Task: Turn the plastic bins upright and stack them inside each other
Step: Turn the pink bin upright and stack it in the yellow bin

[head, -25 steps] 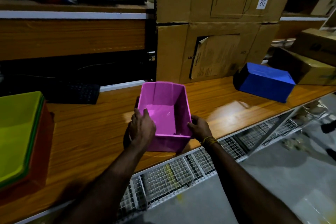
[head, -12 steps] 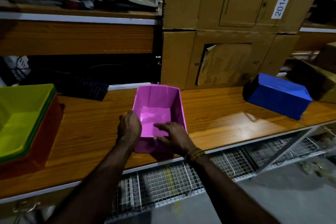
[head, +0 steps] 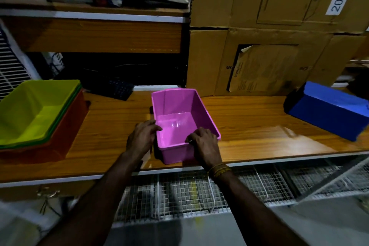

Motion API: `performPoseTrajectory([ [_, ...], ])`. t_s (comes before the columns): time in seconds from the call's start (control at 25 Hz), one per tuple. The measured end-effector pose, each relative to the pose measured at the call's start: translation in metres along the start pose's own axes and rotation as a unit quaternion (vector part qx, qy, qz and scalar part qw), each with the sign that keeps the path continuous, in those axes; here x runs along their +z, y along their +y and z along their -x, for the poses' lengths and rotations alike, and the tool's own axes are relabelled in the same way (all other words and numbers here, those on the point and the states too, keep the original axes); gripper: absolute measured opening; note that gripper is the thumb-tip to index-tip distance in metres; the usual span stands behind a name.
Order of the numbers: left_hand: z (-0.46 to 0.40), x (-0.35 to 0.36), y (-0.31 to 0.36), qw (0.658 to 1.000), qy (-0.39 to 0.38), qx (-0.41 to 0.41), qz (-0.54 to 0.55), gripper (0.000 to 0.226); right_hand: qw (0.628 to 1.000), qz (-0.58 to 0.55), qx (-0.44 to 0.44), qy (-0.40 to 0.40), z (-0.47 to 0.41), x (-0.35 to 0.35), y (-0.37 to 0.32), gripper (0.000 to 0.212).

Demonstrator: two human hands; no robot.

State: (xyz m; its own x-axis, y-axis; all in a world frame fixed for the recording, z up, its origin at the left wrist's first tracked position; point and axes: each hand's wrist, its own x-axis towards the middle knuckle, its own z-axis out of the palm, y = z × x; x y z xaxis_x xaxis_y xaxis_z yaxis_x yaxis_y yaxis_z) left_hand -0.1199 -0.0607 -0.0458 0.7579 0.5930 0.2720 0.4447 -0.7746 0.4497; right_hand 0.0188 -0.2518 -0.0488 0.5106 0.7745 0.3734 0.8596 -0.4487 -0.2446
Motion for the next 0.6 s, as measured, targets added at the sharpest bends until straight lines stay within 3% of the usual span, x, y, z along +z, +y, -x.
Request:
performPoseTrajectory([
  [0.24,0.016,0.014,-0.006,1.000,-0.006,0.029,0.001,0.035,0.998,-0.061,0.033,0.006,0.017,-0.001,0.002,0.017],
  [0.4,0.021,0.021,0.013,0.996,0.009,0.082,-0.011,0.029,0.994,-0.109,0.012,-0.007,0.031,0.003,-0.015,0.039],
  [0.6,0.021,0.027,0.034,0.996,-0.003,0.088,0.018,0.044,0.990,-0.137,0.022,0.007,0.038,0.002,-0.010,0.022],
])
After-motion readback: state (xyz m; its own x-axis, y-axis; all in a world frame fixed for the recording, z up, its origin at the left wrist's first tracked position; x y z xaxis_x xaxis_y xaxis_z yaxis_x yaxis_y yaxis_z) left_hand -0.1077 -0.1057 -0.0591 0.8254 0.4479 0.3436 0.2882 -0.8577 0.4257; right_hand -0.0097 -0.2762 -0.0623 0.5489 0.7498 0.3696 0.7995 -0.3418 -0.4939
